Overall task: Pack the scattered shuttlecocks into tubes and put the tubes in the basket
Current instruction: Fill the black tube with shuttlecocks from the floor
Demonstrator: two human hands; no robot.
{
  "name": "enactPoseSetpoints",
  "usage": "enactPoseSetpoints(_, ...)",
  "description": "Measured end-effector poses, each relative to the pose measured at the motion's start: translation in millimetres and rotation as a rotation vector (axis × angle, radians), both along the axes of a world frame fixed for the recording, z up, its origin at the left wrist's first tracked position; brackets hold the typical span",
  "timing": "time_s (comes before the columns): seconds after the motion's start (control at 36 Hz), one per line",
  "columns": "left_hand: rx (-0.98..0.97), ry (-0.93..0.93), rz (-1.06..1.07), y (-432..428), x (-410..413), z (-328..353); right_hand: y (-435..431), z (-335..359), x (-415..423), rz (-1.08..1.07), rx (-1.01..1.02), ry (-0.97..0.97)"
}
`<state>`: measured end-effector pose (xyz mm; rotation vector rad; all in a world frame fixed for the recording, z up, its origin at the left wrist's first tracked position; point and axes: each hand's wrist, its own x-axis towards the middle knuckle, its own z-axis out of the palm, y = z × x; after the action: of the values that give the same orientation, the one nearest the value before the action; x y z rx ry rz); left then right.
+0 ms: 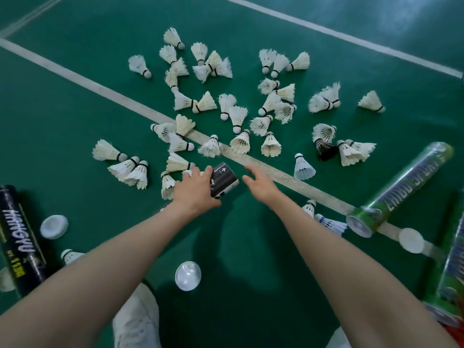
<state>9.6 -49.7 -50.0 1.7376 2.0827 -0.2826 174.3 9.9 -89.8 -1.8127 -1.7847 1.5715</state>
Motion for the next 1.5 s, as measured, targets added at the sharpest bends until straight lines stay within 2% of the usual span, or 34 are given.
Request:
enactPoseSetpoints(0.08,-0.025,0.015,-0.009,22.2,-13.6,-12.5,36.3,-17.6,-18.3,0.081,0.125,-0.214)
enactPoseSetpoints(0.19,-0.035,0.012,-0.009,40.4,-24.1,-26.1,71.1,-29.1,-37.3,0.219,0.218,-0.384)
enactPoseSetpoints(0.33,-0.065,-0.025,-0.004,44.1,-33.0,-39.6,93.3,-39.2,-42.1,0.303,0.159,-0.503)
enactPoseSetpoints(0.44,-0.090,-0.052,0.019,39.7,-40.9,-45.8,95.3,-45.2,-32.0,0.318,0.296,-0.574)
enactPoseSetpoints(0.53,-0.100,-0.046,0.018,37.2,-43.0,-44.1,85.9,-40.6,-23.2,0.281,0.391,-0.490)
enactPoseSetpoints(0.69,-0.096,-0.003,-0.020,25.0,-34.0,-28.0,51.4,-13.4,-2.8,-0.097,0.549,-0.094)
enactPoseSetpoints(0.81,-0.065,0.001,-0.023,12.9,-23.9,-8.9,22.2,6.4,8.6,-0.218,0.516,0.110)
enactPoseSetpoints(0.97,0.023,-0.046,-0.003,-16.2,-5.8,30.6,-21.2,51.1,17.7,-0.301,0.340,0.376)
enactPoseSetpoints(1.08,0.101,-0.076,-0.023,-46.4,11.1,61.8,-57.6,85.8,18.4,-0.238,0.293,0.352)
enactPoseSetpoints(1.19,0.182,-0.096,-0.034,-72.9,22.3,89.1,-83.1,110.7,15.0,-0.259,0.382,0.269)
enactPoseSetpoints(1.28,0.237,-0.131,0.011,-87.7,23.7,103.4,-98.9,131.9,10.5,-0.294,0.395,0.348)
enactPoseSetpoints(1.36,0.290,-0.175,0.070,-97.7,22.4,112.2,-119.3,148.6,4.2,-0.177,0.353,0.468)
enactPoseSetpoints(1.5,0.290,-0.192,0.129,-107.8,11.6,111.2,-131.9,139.5,-5.4,-0.119,0.208,0.441)
